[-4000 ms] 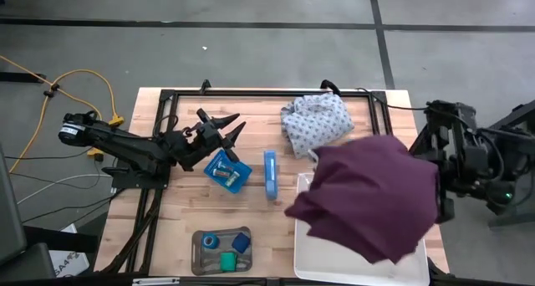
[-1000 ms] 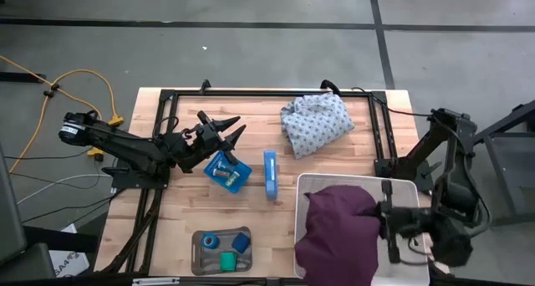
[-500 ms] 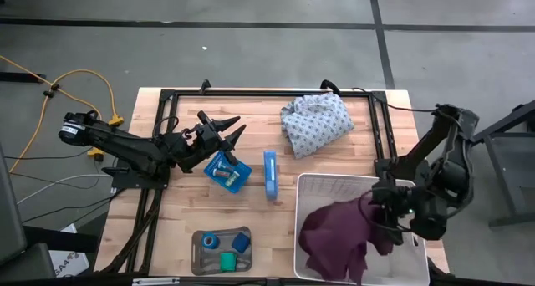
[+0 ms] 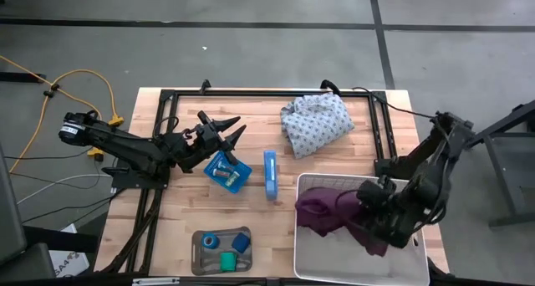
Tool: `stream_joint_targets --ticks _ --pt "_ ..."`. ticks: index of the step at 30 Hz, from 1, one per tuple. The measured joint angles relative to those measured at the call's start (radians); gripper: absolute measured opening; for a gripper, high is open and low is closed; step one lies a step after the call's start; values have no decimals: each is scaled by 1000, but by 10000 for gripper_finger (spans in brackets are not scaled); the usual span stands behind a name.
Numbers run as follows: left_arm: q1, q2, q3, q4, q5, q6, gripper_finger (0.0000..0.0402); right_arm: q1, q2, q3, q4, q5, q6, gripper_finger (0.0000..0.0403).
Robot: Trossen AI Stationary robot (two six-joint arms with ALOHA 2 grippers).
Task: Pick & Place Medicine items
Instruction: Put the purple scrubs into the white bin
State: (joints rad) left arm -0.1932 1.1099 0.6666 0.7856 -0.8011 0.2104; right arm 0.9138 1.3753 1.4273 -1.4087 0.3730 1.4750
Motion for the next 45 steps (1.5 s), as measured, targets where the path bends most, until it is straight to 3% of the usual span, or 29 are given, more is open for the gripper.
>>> stream_joint_targets --ticks 4,10,13,36,45 --pt "0 0 0 0 0 0 136 0 93 0 -55 -20 -50 63" --pt "0 0 0 0 0 0 136 0 226 0 -90 -178 -145 63" --pt "0 0 0 0 0 0 136 1 267 0 -94 -205 -196 63" --pt "0 0 0 1 0 24 136 -7 274 0 -45 -263 -175 75" --pt "0 0 0 0 0 25 136 -22 274 0 -1 -241 -243 140"
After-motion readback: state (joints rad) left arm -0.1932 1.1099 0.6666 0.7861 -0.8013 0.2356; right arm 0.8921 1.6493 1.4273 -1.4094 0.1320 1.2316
